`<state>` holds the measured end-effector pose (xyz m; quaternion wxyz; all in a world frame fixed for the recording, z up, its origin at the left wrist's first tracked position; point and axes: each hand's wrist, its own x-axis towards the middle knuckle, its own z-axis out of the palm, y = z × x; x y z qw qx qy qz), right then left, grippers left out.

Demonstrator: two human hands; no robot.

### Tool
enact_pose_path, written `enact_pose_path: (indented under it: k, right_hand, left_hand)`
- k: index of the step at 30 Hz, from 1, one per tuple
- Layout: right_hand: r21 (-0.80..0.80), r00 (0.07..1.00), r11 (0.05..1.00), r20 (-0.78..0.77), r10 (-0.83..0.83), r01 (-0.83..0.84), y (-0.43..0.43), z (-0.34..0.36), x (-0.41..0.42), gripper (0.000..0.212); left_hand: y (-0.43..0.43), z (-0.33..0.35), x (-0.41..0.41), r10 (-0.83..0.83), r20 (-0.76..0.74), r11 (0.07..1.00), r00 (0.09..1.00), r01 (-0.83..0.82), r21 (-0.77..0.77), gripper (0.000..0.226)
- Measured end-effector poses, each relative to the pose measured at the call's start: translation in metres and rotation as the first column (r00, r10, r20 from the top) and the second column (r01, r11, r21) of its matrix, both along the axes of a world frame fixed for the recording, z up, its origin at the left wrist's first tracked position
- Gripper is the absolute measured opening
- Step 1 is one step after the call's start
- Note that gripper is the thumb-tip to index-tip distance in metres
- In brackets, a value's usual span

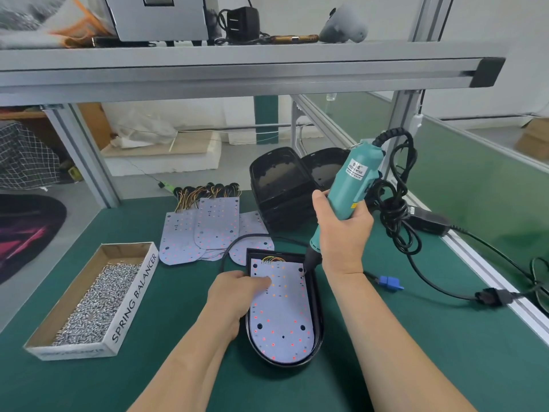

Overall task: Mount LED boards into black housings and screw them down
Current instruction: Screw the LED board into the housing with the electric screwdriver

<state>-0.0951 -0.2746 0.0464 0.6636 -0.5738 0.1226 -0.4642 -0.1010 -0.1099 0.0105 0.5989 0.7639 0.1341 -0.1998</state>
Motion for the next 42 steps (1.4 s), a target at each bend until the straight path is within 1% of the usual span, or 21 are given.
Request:
enact_pose_path:
  k: [2,6,7,12,18,20,23,25,26,28,29,31,33,35,37,38,40,42]
  right_hand:
    - [0.006,1.000,1.000,0.002,0.001,-0.001,0.000,0.000,0.000,0.017]
    - [0.007,1.000,1.000,-0.004,-0.006,0.006,0.000,0.001,0.001,0.018]
    - [0.005,1.000,1.000,-0.005,-0.005,0.005,0.001,0.001,0.002,0.018]
    - [-0.012,1.000,1.000,-0.011,-0.009,0.009,0.002,0.001,0.004,0.019]
    - [-0.049,1.000,0.999,-0.017,0.013,-0.014,0.005,0.001,0.004,0.022]
    - [-0.038,1.000,0.999,-0.017,0.009,-0.010,0.005,0.000,0.004,0.022]
    - [-0.020,1.000,1.000,-0.022,0.001,-0.002,0.004,-0.001,0.003,0.023]
    - [0.002,0.999,1.000,-0.033,0.006,-0.006,0.004,-0.002,0.003,0.024]
    - [0.013,0.999,1.000,-0.040,0.007,-0.007,0.003,-0.002,0.004,0.025]
    - [0.036,0.999,0.999,-0.052,0.007,-0.005,0.002,-0.002,0.005,0.027]
    - [0.046,0.998,0.999,-0.060,0.006,-0.003,0.002,-0.002,0.005,0.028]
    - [0.062,0.997,0.998,-0.078,-0.003,0.008,-0.001,-0.003,0.004,0.029]
    - [0.063,0.997,0.998,-0.080,0.009,-0.004,-0.003,-0.003,0.001,0.029]
    - [0.037,0.997,0.998,-0.047,0.054,-0.052,-0.005,-0.001,-0.002,0.025]
    - [0.022,0.997,0.997,0.004,0.079,-0.079,-0.005,0.003,-0.004,0.021]
    - [0.027,0.997,0.996,0.022,0.079,-0.080,-0.004,0.006,-0.005,0.021]
    - [0.033,0.996,0.996,0.036,0.084,-0.085,-0.001,0.010,-0.009,0.022]
    - [0.015,0.990,0.991,0.062,0.130,-0.131,0.000,0.018,-0.011,0.023]
  left_hand:
    - [0.000,0.001,-0.001,-0.001,0.000,1.000,1.000,0.002,-0.009,0.022]
    - [0.000,0.002,-0.001,0.002,-0.006,1.000,1.000,-0.002,-0.021,0.036]
    - [0.000,0.002,-0.001,0.004,-0.008,1.000,1.000,-0.004,-0.023,0.036]
    - [-0.001,-0.001,0.002,0.016,-0.011,1.000,1.000,-0.016,-0.022,0.024]
    - [-0.001,-0.001,0.000,0.022,-0.016,0.999,1.000,-0.022,-0.047,0.019]
    - [-0.001,0.000,0.000,0.018,-0.015,0.998,1.000,-0.019,-0.058,0.025]
    - [0.000,0.001,-0.002,0.009,-0.002,0.997,1.000,-0.009,-0.073,0.027]
    - [0.000,0.002,-0.003,0.003,0.000,0.997,1.000,-0.003,-0.083,0.042]
    - [0.000,0.002,-0.003,-0.003,0.005,0.996,1.000,0.004,-0.089,0.044]
    - [0.000,0.004,-0.003,-0.009,0.011,0.996,1.000,0.010,-0.083,0.039]
    - [0.000,0.004,-0.003,-0.007,0.013,0.997,1.000,0.008,-0.083,0.041]
    - [-0.001,0.004,-0.003,-0.006,0.017,0.996,1.000,0.007,-0.088,0.052]
    - [-0.001,0.004,-0.004,-0.005,0.009,0.995,1.000,0.006,-0.095,0.056]
    - [0.000,0.004,-0.003,0.002,-0.003,0.995,1.000,-0.003,-0.101,0.047]
    - [0.000,0.001,-0.001,0.022,-0.015,0.995,1.000,-0.024,-0.096,0.029]
    - [0.000,0.000,0.000,0.030,-0.021,0.995,0.999,-0.032,-0.095,0.023]
    - [-0.001,-0.003,0.003,0.039,-0.026,0.995,0.999,-0.042,-0.092,0.021]
    - [-0.002,-0.002,0.004,0.039,-0.024,0.997,0.999,-0.040,-0.072,0.021]
